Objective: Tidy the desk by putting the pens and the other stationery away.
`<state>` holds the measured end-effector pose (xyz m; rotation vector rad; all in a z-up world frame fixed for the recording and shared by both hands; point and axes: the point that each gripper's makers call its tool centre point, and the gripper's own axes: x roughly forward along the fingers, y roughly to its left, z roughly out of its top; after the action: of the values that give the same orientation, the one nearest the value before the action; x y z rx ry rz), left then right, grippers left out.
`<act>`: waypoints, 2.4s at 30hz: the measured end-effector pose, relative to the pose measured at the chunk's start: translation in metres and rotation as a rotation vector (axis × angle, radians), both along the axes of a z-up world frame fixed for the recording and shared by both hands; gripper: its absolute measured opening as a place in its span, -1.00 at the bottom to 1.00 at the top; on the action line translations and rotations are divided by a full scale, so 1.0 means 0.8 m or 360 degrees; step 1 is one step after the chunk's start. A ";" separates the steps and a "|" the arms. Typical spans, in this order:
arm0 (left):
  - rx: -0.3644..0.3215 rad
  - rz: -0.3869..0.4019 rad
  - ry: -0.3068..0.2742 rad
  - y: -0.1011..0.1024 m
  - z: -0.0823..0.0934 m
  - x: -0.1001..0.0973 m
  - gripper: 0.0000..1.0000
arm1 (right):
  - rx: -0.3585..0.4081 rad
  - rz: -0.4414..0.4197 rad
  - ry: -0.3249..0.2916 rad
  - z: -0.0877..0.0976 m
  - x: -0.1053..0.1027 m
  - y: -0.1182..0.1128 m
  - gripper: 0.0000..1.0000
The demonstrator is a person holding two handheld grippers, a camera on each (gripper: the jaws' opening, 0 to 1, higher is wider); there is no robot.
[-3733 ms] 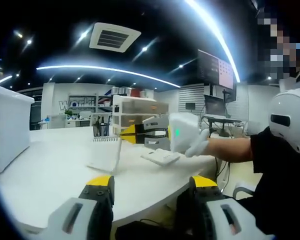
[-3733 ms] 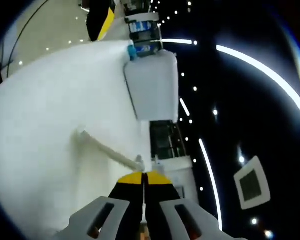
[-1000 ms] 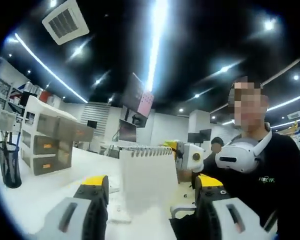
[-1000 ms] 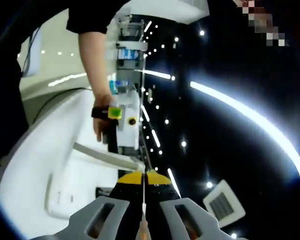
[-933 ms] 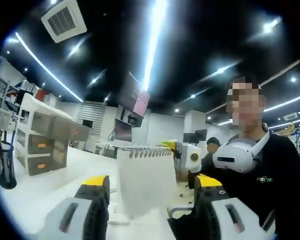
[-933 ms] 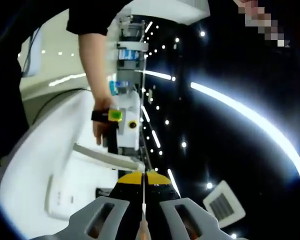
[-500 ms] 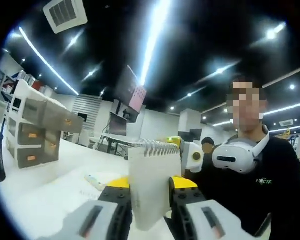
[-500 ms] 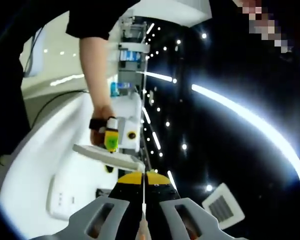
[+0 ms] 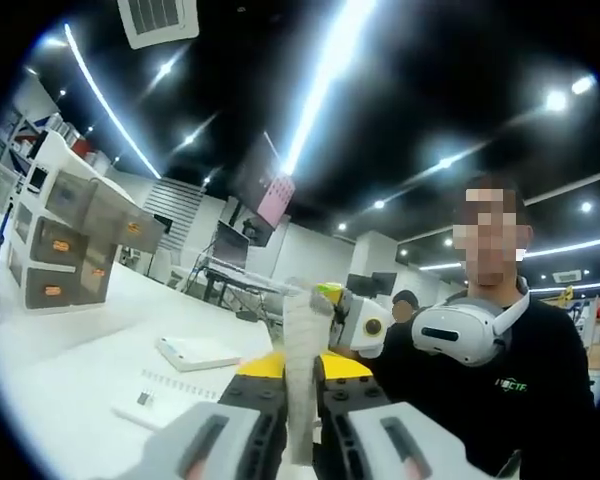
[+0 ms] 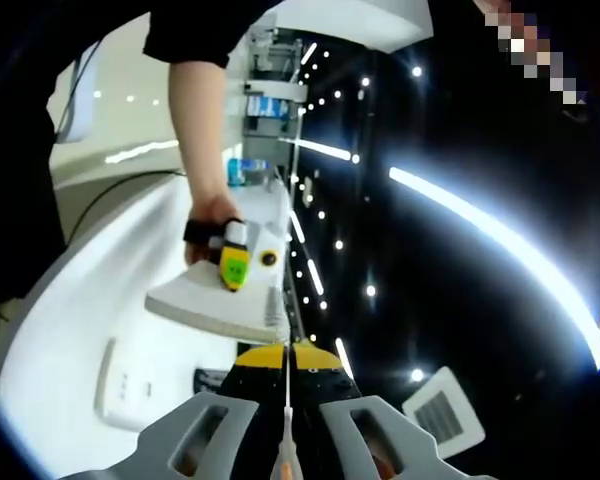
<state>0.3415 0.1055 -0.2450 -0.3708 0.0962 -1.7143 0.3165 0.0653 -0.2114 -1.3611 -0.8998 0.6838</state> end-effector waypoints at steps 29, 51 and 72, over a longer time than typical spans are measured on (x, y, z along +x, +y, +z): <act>0.0147 0.0646 -0.0177 -0.004 -0.023 0.008 -0.87 | -0.0062 -0.0231 -0.0036 -0.041 0.063 -0.053 -0.98; -0.0067 0.0781 -0.0207 0.016 0.007 -0.009 -0.86 | 0.0845 -0.0061 0.1228 -0.061 0.048 -0.096 -0.76; -0.0055 0.0558 -0.0557 -0.011 0.012 -0.066 -0.86 | 0.1582 0.1193 0.3541 -0.030 -0.023 -0.071 -0.03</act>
<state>0.2889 0.0964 -0.2352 -0.0996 -0.2418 -1.4104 0.2985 0.0082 -0.2354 0.9603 0.3072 1.3975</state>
